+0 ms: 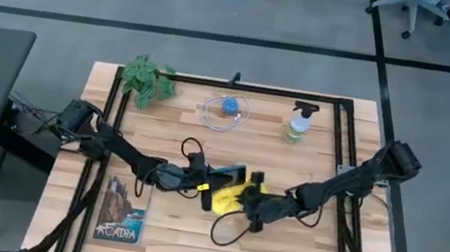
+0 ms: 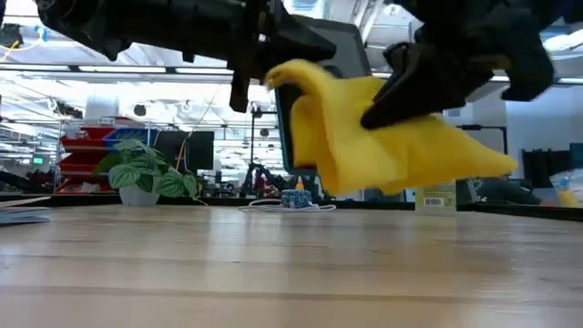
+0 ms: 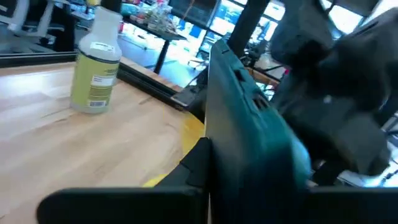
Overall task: Apply microfiber cloth
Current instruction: Wipe the back of the tablet with the yellow microfiber cloth
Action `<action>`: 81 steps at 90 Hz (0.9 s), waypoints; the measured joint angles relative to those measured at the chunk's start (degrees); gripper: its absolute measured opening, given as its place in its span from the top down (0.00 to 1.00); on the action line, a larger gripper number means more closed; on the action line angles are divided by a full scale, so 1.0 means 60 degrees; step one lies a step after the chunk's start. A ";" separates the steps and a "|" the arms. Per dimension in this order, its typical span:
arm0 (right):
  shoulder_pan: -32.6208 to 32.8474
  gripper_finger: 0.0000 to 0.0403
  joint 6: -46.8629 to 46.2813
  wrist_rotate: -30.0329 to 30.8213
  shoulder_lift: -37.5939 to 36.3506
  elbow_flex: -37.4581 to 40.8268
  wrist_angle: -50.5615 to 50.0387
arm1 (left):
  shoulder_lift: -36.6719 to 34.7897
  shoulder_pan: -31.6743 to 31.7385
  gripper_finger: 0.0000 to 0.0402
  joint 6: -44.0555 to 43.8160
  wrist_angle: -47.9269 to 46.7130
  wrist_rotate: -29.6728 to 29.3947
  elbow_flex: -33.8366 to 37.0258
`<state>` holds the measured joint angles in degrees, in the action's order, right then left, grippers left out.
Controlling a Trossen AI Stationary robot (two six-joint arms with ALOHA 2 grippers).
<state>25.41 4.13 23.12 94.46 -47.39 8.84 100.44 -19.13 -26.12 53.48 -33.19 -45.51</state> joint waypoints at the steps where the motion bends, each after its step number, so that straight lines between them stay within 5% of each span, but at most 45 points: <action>1: -0.0001 1.00 0.0016 -0.0065 0.0040 0.0005 0.0080 | 0.0000 -0.0002 0.96 0.0014 -0.0003 -0.0003 -0.0014; 13: 0.0028 1.00 0.0185 0.0338 0.0191 0.0029 0.0313 | -0.0018 -0.0044 0.96 0.0066 -0.0206 -0.0016 -0.0071; 26: 0.0266 1.00 -0.0304 0.0776 -0.0621 -0.0008 -0.1722 | -0.0093 -0.0053 0.96 -0.0528 -0.1090 0.0080 -0.0110; 39: 0.0781 1.00 -0.1513 0.1132 -0.1855 0.0119 -0.5207 | -0.0391 0.0130 0.96 -0.1666 -0.2836 0.1401 -0.0102; 48: 0.0885 1.00 -0.2678 0.1427 -0.3062 0.0938 -0.6167 | -0.0370 0.0418 0.96 -0.2094 -0.3376 0.2852 -0.0105; 66: 0.1140 1.00 -0.4895 0.1416 -0.5234 0.3411 -0.5160 | -0.0208 0.1011 0.96 -0.2651 -0.3961 0.4110 -0.0010; 81: 0.1406 1.00 -0.5764 0.1392 -0.5757 0.4580 -0.3881 | -0.0204 0.1422 0.96 -0.2629 -0.3215 0.4265 0.0515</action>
<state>33.85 -30.46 31.47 59.92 -19.92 -14.44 99.22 -10.59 -41.89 34.19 -7.60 -42.43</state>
